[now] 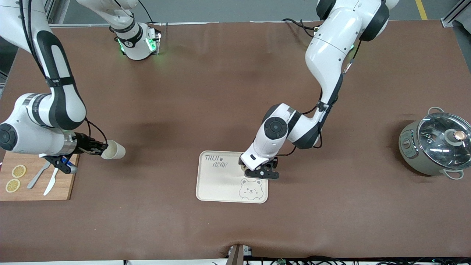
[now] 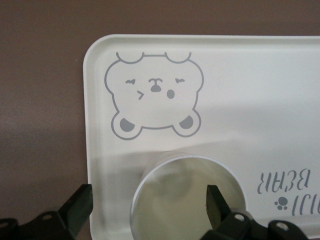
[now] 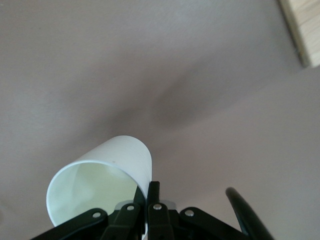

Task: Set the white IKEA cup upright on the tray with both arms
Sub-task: 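Release the cup on the tray while the right gripper grasps the other cup, then carry the second cup with the right gripper and set it on the tray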

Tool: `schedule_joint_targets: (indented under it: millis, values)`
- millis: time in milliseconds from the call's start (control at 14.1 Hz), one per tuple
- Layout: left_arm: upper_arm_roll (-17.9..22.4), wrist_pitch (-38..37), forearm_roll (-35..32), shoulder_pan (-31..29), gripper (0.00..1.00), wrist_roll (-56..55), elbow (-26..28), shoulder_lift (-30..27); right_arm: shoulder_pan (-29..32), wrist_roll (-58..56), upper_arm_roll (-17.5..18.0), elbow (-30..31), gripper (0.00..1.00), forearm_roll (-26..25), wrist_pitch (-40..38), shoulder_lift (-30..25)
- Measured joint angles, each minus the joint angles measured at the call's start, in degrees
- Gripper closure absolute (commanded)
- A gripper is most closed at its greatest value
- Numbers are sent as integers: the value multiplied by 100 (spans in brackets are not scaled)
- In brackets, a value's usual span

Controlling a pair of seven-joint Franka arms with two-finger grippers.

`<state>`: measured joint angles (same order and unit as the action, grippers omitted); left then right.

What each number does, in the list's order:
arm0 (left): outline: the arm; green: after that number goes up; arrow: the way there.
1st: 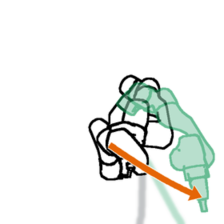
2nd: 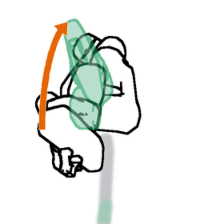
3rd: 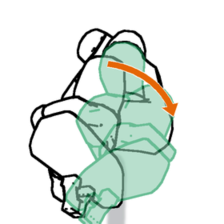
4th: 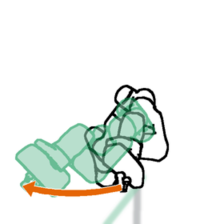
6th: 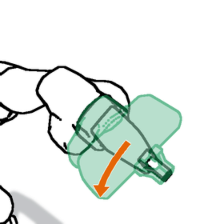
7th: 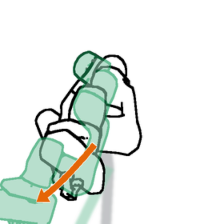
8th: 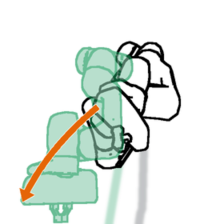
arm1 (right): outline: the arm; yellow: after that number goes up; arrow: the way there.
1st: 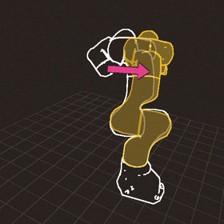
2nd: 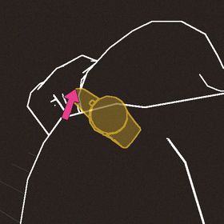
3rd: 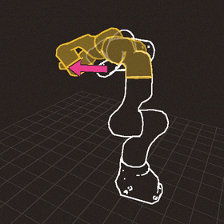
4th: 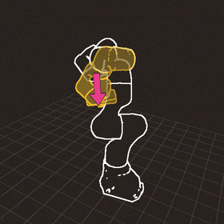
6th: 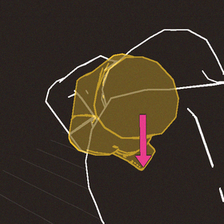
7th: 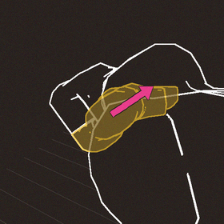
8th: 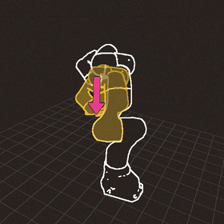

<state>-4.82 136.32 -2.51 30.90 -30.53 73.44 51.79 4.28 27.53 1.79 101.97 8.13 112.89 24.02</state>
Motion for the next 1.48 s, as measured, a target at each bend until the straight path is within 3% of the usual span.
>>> schedule_joint_targets:
  millis: [566, 1131, 1485]
  values:
    - [33, -324, 0, -30, 0, 21, -45, -139, -687, 1820, 6, -370, 100, 220, -89, 0]
    - [56, -1766, 0, -197, 0, 222, -116, -891, -1160, 3193, 6, -719, 100, 520, -80, 50]
    - [76, -2615, 0, -812, 0, 919, -110, -1549, -1601, 4359, 8, -1105, 100, 527, -5, 345]
